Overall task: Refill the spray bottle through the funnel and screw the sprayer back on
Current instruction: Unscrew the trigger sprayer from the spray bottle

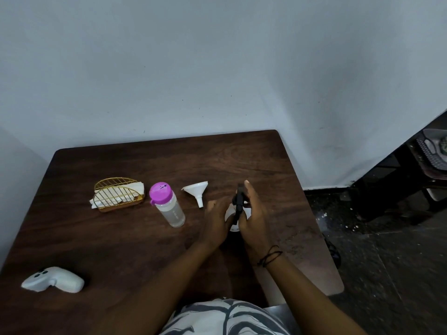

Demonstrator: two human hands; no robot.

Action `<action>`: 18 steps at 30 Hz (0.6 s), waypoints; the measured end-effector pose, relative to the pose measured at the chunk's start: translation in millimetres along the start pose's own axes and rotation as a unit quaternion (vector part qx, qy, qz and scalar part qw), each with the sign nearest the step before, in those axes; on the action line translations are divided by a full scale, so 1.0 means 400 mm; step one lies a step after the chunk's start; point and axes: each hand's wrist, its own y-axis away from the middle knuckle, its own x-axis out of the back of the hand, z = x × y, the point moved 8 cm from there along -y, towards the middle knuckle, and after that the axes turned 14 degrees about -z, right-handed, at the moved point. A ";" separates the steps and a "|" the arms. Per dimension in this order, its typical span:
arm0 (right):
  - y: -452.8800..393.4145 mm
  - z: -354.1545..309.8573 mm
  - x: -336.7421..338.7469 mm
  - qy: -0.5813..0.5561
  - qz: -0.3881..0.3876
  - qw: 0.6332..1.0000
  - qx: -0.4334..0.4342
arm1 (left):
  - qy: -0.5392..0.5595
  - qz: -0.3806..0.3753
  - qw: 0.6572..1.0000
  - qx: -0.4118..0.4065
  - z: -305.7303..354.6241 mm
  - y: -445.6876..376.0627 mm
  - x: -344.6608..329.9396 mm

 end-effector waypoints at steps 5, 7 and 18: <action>0.007 0.001 -0.012 0.038 -0.050 0.998 0.001 | 0.037 -0.010 0.999 -0.016 0.007 -0.004 0.002; 0.008 0.002 -0.010 0.043 -0.047 0.998 0.010 | 0.046 -0.004 0.999 -0.017 0.010 -0.003 0.005; -0.025 -0.010 0.013 0.082 0.024 0.996 0.018 | 0.042 0.001 0.999 -0.001 0.002 0.008 0.008</action>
